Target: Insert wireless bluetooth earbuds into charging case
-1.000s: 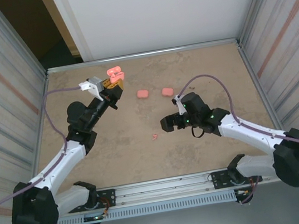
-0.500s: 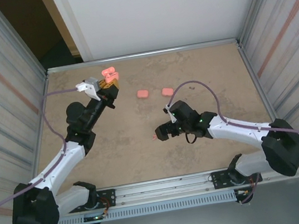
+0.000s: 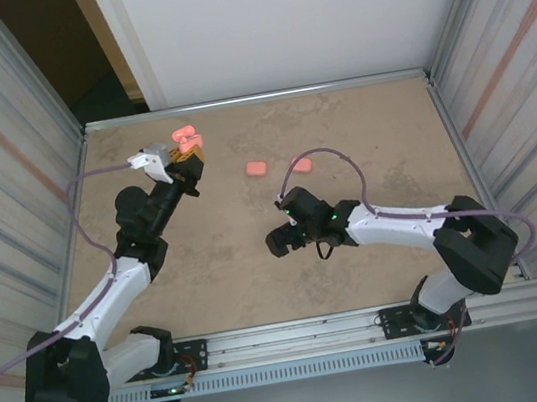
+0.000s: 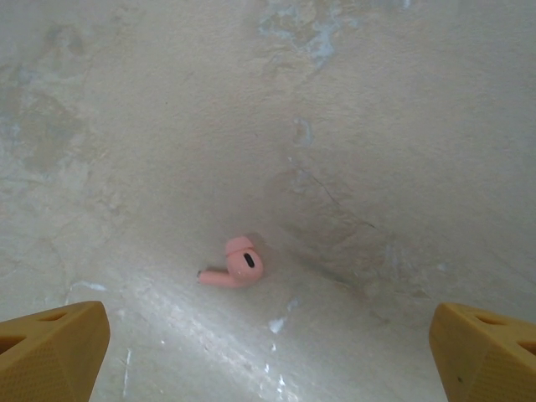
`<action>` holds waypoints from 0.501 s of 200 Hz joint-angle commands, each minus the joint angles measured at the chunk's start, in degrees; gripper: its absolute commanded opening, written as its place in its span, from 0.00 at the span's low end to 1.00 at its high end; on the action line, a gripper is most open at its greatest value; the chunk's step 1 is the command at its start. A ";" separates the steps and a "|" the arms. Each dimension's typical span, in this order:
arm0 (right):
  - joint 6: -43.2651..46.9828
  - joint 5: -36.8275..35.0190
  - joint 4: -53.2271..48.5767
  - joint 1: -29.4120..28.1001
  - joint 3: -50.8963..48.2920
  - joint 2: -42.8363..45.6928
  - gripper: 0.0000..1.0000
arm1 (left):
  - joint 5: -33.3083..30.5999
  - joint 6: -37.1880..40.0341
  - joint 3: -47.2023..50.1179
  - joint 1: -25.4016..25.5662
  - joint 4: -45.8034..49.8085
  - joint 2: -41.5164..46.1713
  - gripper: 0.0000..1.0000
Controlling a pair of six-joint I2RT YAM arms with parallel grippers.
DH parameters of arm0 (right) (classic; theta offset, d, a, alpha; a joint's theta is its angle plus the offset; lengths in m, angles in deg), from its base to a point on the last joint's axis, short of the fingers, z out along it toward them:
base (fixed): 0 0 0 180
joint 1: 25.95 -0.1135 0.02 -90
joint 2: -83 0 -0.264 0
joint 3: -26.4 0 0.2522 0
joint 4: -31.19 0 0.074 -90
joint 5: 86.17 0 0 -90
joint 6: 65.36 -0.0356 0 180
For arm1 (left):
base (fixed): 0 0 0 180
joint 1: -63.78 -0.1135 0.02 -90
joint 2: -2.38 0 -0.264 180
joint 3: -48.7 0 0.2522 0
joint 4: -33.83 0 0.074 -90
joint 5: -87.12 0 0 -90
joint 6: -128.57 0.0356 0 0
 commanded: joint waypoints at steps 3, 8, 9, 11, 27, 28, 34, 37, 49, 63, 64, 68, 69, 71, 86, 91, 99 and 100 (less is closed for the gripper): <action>1.52 -3.21 -1.97 -1.50 4.05 -4.09 0.97 | -0.70 -0.05 0.22 -0.55 -1.48 1.80 0.00; 1.82 -3.56 -2.25 -1.64 4.78 -4.97 0.97 | -0.74 -0.07 0.22 -0.56 -1.42 1.73 0.00; 1.85 -3.66 -2.32 -1.69 4.88 -5.24 0.97 | -0.69 -0.07 0.19 -0.60 -1.45 1.77 0.00; 1.94 -3.85 -2.43 -1.72 5.12 -5.66 0.97 | -0.66 -0.11 0.25 -0.56 -1.52 1.80 0.00; 2.58 -5.19 -3.09 -2.00 6.90 -8.57 0.97 | -0.61 0.05 0.29 -0.71 -1.48 1.85 0.00; 2.63 -5.27 -3.05 -2.00 7.03 -8.75 0.97 | -0.58 0.04 0.27 -0.72 -1.48 1.87 0.00; 2.77 -5.60 -3.19 -2.00 7.55 -9.72 0.97 | -0.63 0.03 0.29 -0.68 -1.44 1.88 0.00; 2.84 -5.73 -3.07 -2.11 7.82 -10.17 0.97 | -0.61 0.03 0.25 -0.72 -1.48 1.82 0.00; 3.07 -6.03 -3.18 -2.08 8.78 -11.80 0.97 | -0.60 0.11 0.27 -0.71 -1.48 1.91 0.00; 3.41 -6.31 -3.50 -2.08 9.88 -13.50 0.96 | -0.50 0.11 0.33 -0.76 -1.48 1.96 0.00; 3.44 -6.35 -3.52 -2.08 10.02 -13.59 0.96 | -0.48 0.11 0.33 -0.75 -1.48 1.97 0.00; 3.46 -6.52 -3.82 -2.07 10.36 -13.98 0.96 | -0.54 0.11 0.33 -0.77 -1.48 1.92 0.00; 3.50 -6.55 -3.90 -2.08 10.39 -14.09 0.96 | -0.55 0.07 0.33 -0.79 -1.48 1.95 0.00; 3.54 -6.64 -4.01 -2.13 10.48 -14.22 0.96 | -0.53 0.10 0.33 -0.81 -1.48 1.91 0.00; 4.06 -7.26 -4.72 -2.31 11.10 -15.16 0.96 | -0.32 0.10 0.25 -0.79 -1.48 1.96 0.00; 4.24 -7.41 -4.90 -2.35 11.12 -15.32 0.96 | -0.30 0.11 0.26 -0.80 -1.48 1.92 0.00; 4.41 -7.54 -5.24 -2.35 11.06 -15.54 0.96 | -0.29 0.11 0.26 -0.75 -1.50 2.00 0.00; 4.42 -7.54 -5.27 -2.35 11.05 -15.57 0.96 | -0.29 0.11 0.25 -0.78 -1.49 2.04 0.00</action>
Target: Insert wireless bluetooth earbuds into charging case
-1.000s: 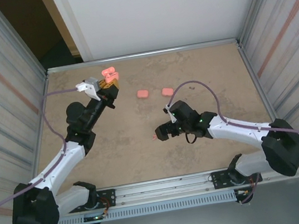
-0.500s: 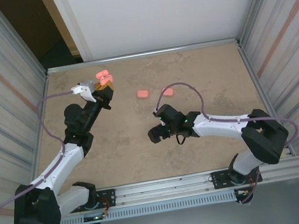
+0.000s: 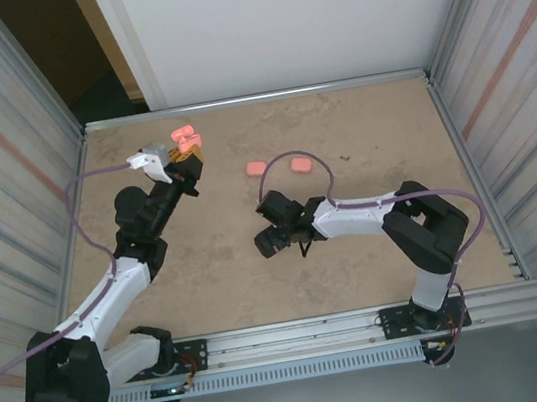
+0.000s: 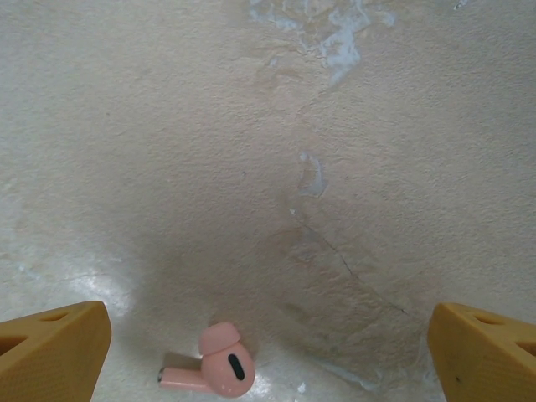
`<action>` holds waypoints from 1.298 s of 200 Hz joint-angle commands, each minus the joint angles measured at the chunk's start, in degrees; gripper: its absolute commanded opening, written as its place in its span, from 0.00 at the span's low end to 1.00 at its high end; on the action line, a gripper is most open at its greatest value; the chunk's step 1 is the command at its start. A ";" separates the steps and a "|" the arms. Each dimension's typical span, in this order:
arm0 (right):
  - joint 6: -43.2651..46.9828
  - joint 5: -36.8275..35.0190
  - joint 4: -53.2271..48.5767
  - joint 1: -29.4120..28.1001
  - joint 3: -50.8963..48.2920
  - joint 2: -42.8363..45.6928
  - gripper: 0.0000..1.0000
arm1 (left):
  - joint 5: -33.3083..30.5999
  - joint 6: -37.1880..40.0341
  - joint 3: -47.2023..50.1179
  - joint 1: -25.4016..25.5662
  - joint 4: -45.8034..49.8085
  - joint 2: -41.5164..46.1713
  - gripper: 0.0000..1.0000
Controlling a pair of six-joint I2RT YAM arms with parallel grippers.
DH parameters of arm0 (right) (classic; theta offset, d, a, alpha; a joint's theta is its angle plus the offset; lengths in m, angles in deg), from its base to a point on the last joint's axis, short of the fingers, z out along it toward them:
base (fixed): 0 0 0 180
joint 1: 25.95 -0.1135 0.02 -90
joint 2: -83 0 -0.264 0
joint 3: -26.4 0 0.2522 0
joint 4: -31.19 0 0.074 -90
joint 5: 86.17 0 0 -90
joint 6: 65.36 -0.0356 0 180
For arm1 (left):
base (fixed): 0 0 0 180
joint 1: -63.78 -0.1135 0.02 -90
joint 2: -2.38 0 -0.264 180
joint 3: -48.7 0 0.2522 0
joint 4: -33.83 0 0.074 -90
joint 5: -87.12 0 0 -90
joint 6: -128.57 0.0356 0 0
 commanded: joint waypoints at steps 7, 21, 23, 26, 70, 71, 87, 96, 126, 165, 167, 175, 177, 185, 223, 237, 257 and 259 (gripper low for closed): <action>1.94 -2.27 -2.93 -0.62 1.37 -1.15 0.96 | -0.31 0.14 0.20 -0.43 -1.40 2.01 0.00; 2.07 -2.42 -3.51 -0.62 1.10 -1.26 0.96 | -0.43 0.16 0.24 -0.44 -1.40 1.90 0.00; 2.07 -2.42 -3.59 -0.62 1.11 -1.24 0.96 | -0.41 0.19 0.27 -0.44 -1.37 1.90 0.00; 2.14 -2.45 -3.74 -0.63 0.97 -1.28 0.96 | -0.41 0.13 0.25 -0.42 -1.39 1.92 0.00; 2.33 -2.80 -5.13 -0.87 -0.05 -1.30 0.97 | -0.32 0.10 0.20 -0.44 -1.32 1.95 0.00; 2.33 -2.80 -5.18 -0.92 -0.09 -1.30 0.97 | -0.32 0.11 0.21 -0.40 -1.31 1.91 0.00; 2.42 -2.97 -5.66 -0.93 -0.38 -1.22 0.97 | -0.23 0.05 0.22 -0.44 -1.31 1.88 0.00; 2.47 -3.00 -5.89 -0.97 -0.56 -1.19 0.96 | -0.28 0.03 0.05 -0.44 -1.31 1.83 0.00; 2.33 -3.46 -6.81 -1.06 -1.63 -0.47 0.96 | -0.06 -0.24 -0.04 -0.40 -1.39 1.67 0.00; 2.27 -4.02 -7.17 -1.06 -3.71 1.38 0.96 | 0.14 -0.41 -0.21 -0.42 -1.57 1.18 0.00; 2.26 -4.03 -7.16 -1.06 -3.81 1.41 0.96 | 0.13 -0.46 -0.17 -0.44 -1.64 1.19 0.00; 2.25 -4.20 -7.27 -1.06 -4.19 1.75 0.96 | 0.13 -0.50 -0.21 -0.40 -1.66 1.05 0.00; 2.25 -4.21 -7.25 -1.06 -4.32 1.84 0.96 | 0.17 -0.55 -0.24 -0.43 -1.64 1.01 0.00; 2.25 -4.37 -7.32 -1.06 -4.72 2.21 0.96 | 0.30 -0.59 -0.23 -0.44 -1.73 1.00 0.00; 1.99 -4.94 -7.82 -0.14 -5.87 3.35 0.96 | 0.42 -0.75 -0.31 -0.40 -1.84 0.86 0.00; 1.81 -4.57 -7.85 0.46 -6.14 3.56 0.96 | 0.55 -0.78 -0.37 -0.44 -1.86 0.78 0.00; 1.68 -4.38 -7.86 1.20 -6.52 3.94 0.96 | 0.56 -0.89 -0.39 -0.43 -1.88 0.78 0.00; 1.60 -4.34 -7.86 1.28 -6.53 3.97 0.96 | 0.50 -0.86 -0.39 -0.44 -1.85 0.74 0.00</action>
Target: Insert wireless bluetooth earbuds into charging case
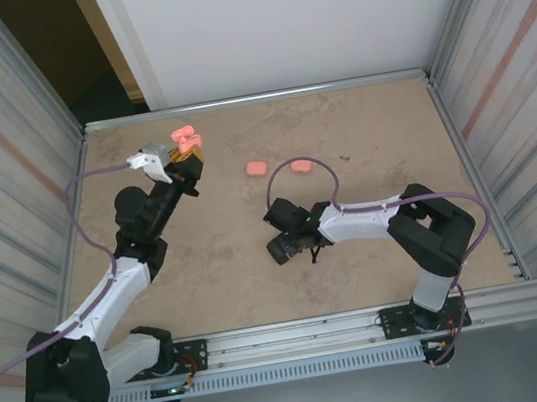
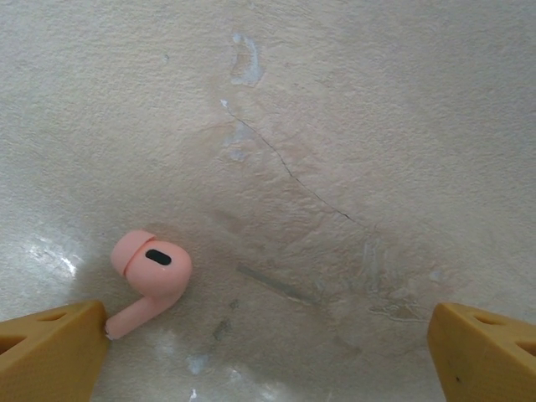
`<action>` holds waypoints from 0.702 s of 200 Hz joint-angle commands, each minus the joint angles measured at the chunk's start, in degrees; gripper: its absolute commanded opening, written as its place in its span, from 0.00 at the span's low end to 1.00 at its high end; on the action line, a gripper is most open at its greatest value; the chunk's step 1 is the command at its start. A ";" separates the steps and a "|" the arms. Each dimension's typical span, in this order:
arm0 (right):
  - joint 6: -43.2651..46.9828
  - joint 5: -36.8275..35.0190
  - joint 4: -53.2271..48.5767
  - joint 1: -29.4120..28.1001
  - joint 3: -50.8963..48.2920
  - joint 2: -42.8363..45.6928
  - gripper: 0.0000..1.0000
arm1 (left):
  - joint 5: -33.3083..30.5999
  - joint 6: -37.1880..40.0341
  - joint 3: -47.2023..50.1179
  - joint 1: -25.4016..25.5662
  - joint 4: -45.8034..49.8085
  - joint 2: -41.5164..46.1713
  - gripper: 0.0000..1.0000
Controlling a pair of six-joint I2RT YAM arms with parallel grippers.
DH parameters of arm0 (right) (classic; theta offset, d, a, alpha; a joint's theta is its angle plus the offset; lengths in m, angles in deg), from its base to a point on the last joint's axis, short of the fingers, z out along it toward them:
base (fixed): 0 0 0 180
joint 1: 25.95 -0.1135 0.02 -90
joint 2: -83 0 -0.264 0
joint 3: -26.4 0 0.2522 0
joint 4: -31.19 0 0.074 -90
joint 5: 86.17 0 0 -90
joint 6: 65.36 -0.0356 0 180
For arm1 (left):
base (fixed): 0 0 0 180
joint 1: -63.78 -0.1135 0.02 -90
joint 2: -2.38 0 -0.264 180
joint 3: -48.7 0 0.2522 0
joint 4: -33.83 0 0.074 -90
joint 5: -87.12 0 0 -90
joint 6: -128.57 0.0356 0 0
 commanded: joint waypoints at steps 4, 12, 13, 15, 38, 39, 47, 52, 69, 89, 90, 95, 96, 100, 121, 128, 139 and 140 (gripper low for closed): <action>0.21 -1.37 -4.45 1.44 -2.07 1.36 0.96 | 0.37 -0.61 -0.39 -0.44 -1.84 0.81 0.00; 0.12 -1.21 -4.50 1.73 -2.20 1.64 0.96 | 0.36 -0.55 -0.39 -0.42 -1.84 0.79 0.00; 0.12 -1.16 -4.52 1.82 -2.25 1.65 0.96 | 0.38 -0.55 -0.39 -0.43 -1.84 0.76 0.00; 0.12 -1.12 -4.54 1.84 -2.28 1.73 0.96 | 0.40 -0.57 -0.39 -0.42 -1.84 0.78 0.00; 0.08 -0.50 -4.63 2.71 -2.65 2.88 0.96 | 0.46 -0.61 -0.39 -0.41 -1.84 0.66 0.00; 0.10 -0.45 -4.63 2.75 -2.65 2.93 0.96 | 0.39 -0.62 -0.39 -0.43 -1.84 0.70 0.00; 0.33 0.04 -4.55 2.95 -2.82 3.36 0.96 | 0.34 -0.55 -0.39 -0.42 -1.84 0.60 0.00; 0.74 0.39 -4.34 2.96 -2.91 3.74 0.96 | 0.37 -0.61 -0.31 -0.40 -1.84 0.53 0.00; 2.09 2.13 -3.78 2.98 -3.00 5.19 0.96 | 0.48 -0.58 -0.52 -0.44 -1.84 0.37 0.00; 3.50 5.05 -3.81 3.70 -2.76 7.37 0.96 | 0.58 -0.63 -0.64 -0.44 -2.01 0.12 0.00; 3.57 5.22 -3.83 3.82 -2.71 7.55 0.96 | 0.58 -0.63 -0.65 -0.44 -2.01 0.12 0.00; 3.82 6.03 -3.85 4.20 -2.61 8.10 0.96 | 0.57 -0.63 -0.66 -0.44 -2.06 0.06 0.00; 3.86 6.24 -3.89 4.28 -2.63 8.22 0.96 | 0.58 -0.63 -0.70 -0.40 -2.08 0.04 0.00; 4.02 7.13 -4.01 4.48 -2.50 8.70 0.96 | 0.56 -0.63 -0.70 -0.39 -2.05 0.02 0.00; 5.30 9.99 -5.73 5.58 -0.87 10.51 0.96 | 0.50 -0.60 -0.66 -0.40 -2.27 -0.15 0.00; 5.95 10.68 -6.76 5.81 -0.04 10.77 0.95 | 0.45 -0.55 -0.65 -0.39 -2.28 -0.15 0.00; 7.14 11.49 -8.46 5.95 1.47 10.59 0.94 | 0.30 -0.56 -0.66 -0.43 -2.34 -0.24 0.00; 7.24 11.61 -8.61 5.99 1.65 10.57 0.94 | 0.31 -0.60 -0.66 -0.44 -2.35 -0.28 0.00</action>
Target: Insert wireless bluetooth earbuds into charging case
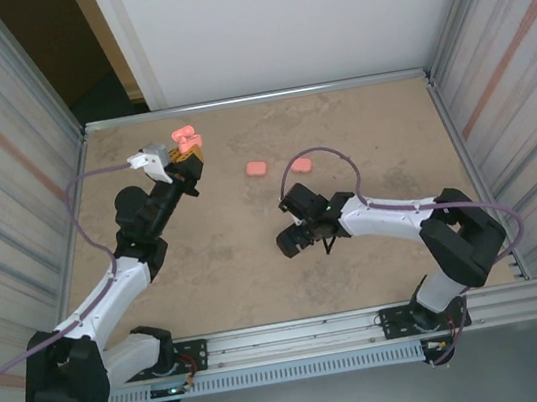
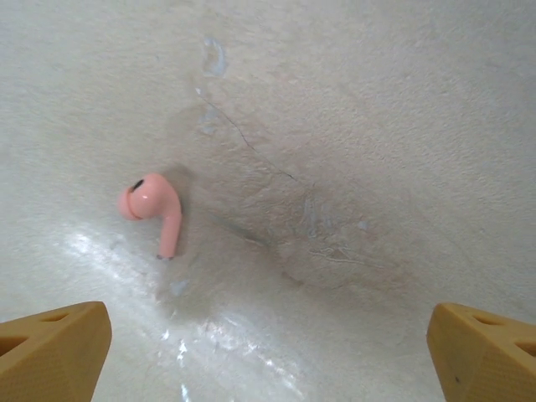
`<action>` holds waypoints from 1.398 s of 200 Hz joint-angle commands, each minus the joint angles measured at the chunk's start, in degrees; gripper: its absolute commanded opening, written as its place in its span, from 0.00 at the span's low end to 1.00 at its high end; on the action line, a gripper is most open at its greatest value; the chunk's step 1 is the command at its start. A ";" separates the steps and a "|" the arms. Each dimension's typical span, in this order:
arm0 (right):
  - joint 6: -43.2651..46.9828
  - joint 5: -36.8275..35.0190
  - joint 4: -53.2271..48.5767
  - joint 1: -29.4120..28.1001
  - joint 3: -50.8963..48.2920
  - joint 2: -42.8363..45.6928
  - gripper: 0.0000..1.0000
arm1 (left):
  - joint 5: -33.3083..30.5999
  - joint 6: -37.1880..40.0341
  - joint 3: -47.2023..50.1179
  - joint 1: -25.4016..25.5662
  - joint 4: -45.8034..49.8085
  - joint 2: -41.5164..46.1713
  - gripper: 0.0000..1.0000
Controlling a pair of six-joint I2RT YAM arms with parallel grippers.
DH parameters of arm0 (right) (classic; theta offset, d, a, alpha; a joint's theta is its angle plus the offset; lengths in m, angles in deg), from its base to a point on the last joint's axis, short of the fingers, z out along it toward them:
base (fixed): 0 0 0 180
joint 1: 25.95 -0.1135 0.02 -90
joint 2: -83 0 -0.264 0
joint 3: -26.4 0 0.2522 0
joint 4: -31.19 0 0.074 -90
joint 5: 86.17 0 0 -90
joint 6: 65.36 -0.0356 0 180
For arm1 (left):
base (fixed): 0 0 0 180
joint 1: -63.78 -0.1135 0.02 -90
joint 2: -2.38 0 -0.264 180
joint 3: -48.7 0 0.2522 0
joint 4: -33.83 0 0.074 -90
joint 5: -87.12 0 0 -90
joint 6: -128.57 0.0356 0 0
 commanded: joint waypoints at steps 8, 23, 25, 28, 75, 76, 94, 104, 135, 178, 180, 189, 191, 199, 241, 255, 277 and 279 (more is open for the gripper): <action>4.05 4.50 -5.77 0.78 4.69 1.21 0.93 | 0.20 -0.44 -0.66 -0.44 -2.30 -0.06 0.00; 5.20 5.55 -7.76 0.83 6.90 0.16 0.91 | 0.26 -0.34 -0.66 -0.44 -2.24 0.00 0.00; 5.33 5.68 -8.11 0.89 6.98 -0.06 0.91 | 0.18 -0.35 -0.66 -0.44 -2.23 0.03 0.00; 5.51 5.87 -8.49 0.95 7.53 -0.21 0.90 | 0.21 -0.33 -0.65 -0.44 -2.23 0.08 0.00; 6.82 9.47 -12.60 0.97 14.51 -6.56 0.79 | -0.06 -0.16 -0.53 -0.38 -1.88 0.72 0.00; 6.80 9.58 -12.60 1.01 14.65 -6.74 0.79 | -0.05 -0.17 -0.59 -0.41 -1.88 0.70 0.00; 7.30 10.99 -13.39 0.97 16.53 -9.43 0.75 | 0.06 0.00 -0.65 -0.43 -1.73 0.95 0.00; 7.28 11.40 -13.74 0.95 17.45 -10.84 0.73 | 0.12 0.09 -0.64 -0.45 -1.44 1.12 0.00; 7.46 13.17 -14.49 0.83 20.06 -14.70 0.65 | -0.32 0.35 -0.62 -0.44 -1.40 1.26 0.00; 7.47 13.54 -14.58 0.69 21.96 -18.02 0.61 | -0.07 0.26 -0.66 -0.44 -1.75 0.92 0.00; 7.52 13.61 -14.64 0.66 22.10 -18.24 0.60 | -0.10 0.24 -0.66 -0.44 -1.85 0.90 0.00; 7.74 13.83 -14.88 0.59 22.67 -18.83 0.60 | -0.14 0.20 -0.56 -0.42 -2.01 0.81 0.00; 7.77 13.86 -14.95 0.59 22.76 -19.00 0.60 | -0.14 0.25 -0.57 -0.44 -2.04 0.85 0.00; 7.96 13.92 -15.23 0.66 23.38 -19.50 0.59 | -0.07 0.18 -0.51 -0.44 -2.05 0.78 0.00; 8.27 14.20 -16.12 0.62 25.20 -21.41 0.52 | -0.23 0.25 -0.65 -0.44 -2.06 0.57 0.00; 8.24 14.18 -16.42 0.63 25.59 -22.06 0.51 | -0.24 0.31 -0.66 -0.44 -2.06 0.51 0.00; 8.40 14.23 -17.15 0.61 26.18 -22.87 0.49 | -0.16 0.41 -0.73 -0.44 -2.14 0.42 0.00; 8.44 14.29 -17.17 0.61 26.18 -22.95 0.48 | -0.15 0.32 -0.72 -0.44 -2.14 0.42 0.00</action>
